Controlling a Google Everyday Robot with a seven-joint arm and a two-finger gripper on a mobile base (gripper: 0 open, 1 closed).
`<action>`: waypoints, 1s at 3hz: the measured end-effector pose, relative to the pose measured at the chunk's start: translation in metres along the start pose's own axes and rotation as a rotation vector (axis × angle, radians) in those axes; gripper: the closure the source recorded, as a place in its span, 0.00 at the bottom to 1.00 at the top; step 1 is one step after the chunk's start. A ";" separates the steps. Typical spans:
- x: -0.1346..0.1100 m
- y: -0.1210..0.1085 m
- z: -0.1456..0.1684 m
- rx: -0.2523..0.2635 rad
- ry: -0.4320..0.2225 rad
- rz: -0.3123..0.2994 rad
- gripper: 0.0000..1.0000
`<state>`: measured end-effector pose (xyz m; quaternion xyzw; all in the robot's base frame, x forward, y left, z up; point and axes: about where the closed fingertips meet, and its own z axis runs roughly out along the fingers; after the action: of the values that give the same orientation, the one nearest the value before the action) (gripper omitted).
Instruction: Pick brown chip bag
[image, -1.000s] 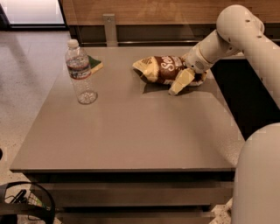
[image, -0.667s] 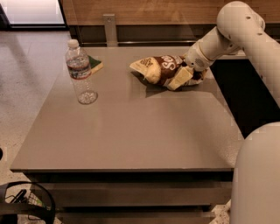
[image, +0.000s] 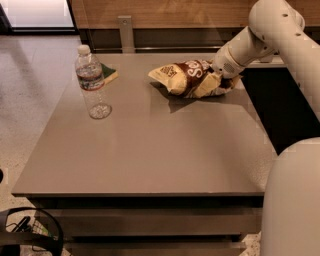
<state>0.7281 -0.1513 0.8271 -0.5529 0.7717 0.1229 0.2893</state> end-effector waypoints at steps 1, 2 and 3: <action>0.000 0.000 0.002 -0.002 0.000 0.000 1.00; -0.001 0.000 0.000 -0.002 0.000 0.000 1.00; -0.001 0.000 0.000 -0.002 0.000 0.000 1.00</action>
Offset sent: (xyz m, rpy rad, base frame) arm -0.0079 0.0168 0.0588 -0.0101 -0.0583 0.0933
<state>0.7283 -0.1503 0.8280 -0.5534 0.7715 0.1236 0.2886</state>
